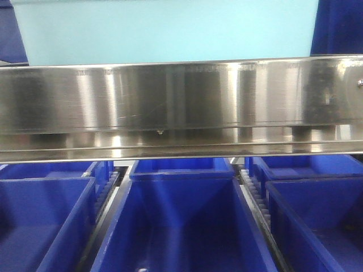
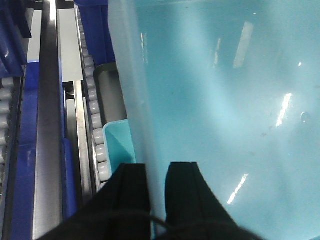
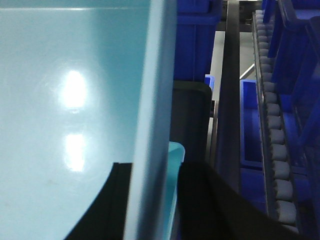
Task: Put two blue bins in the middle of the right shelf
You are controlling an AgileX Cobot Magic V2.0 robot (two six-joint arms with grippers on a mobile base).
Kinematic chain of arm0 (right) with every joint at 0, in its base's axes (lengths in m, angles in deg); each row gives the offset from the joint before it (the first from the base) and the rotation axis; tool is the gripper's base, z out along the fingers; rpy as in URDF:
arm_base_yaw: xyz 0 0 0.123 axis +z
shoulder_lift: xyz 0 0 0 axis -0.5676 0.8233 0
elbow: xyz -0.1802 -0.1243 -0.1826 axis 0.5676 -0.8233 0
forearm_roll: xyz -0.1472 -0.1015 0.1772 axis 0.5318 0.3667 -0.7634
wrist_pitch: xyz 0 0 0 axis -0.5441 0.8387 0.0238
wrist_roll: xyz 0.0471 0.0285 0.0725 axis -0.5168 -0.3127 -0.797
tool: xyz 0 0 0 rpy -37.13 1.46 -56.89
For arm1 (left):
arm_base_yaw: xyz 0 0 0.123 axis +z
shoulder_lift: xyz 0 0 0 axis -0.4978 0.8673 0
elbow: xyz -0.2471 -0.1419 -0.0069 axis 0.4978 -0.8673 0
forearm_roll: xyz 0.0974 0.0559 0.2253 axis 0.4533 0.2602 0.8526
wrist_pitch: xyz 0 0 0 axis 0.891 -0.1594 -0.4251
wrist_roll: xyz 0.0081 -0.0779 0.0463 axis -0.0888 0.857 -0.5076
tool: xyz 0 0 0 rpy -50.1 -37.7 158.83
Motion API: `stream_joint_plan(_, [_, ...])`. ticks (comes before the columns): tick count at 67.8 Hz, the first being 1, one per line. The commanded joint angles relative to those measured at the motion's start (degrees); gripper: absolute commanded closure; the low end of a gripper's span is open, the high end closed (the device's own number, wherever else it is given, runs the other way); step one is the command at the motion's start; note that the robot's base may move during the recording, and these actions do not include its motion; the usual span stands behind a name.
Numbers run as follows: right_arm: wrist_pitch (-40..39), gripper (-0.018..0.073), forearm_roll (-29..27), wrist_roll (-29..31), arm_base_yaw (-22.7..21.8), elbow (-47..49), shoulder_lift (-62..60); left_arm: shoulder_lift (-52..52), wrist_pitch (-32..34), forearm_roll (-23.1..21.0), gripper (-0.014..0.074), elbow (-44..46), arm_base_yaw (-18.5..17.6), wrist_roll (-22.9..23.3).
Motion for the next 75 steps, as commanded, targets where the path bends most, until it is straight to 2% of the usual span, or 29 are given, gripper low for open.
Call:
stream_joint_plan(1, [-4.30, 0.0712, 0.84, -1.96, -0.33, 0.22, 0.09, -1.39, 0.74, -5.39, 0.0707, 0.77, -0.72, -0.85])
stream_joint_plan(28, [-3.43, 0.0712, 0.36, -1.96, -0.33, 0.22, 0.09, -1.39, 0.58, -5.39, 0.0707, 0.77, -0.72, -0.85])
stream_joint_plan(41, [3.58, 0.0712, -5.03, -1.96, -0.19, 0.22, 0.06, -1.39, -1.80, -0.14, 0.0707, 0.77, 0.04, -1.41])
stream_joint_plan(44, [4.29, 0.0712, -5.80, -1.96, -0.11, 0.22, 0.06, -1.14, -1.80, -1.37, 0.0707, 0.77, 1.05, -2.46])
stream_joint_plan(54, [4.82, 0.0712, -6.92, -1.96, 0.03, 0.22, 0.15, 0.68, -1.80, -10.42, 0.0707, 0.77, 5.29, -5.60])
stream_joint_plan(59, [5.31, 0.0712, -6.32, -1.96, 0.03, 0.22, 0.15, 1.76, -1.80, -10.99, 0.0707, 0.77, 5.69, -5.60])
stream_joint_plan(75, [5.31, 0.0712, -5.88, -1.96, 0.03, 0.22, 1.81, 4.02, -1.80, -7.88, 0.0707, 0.50, 5.69, -5.60])
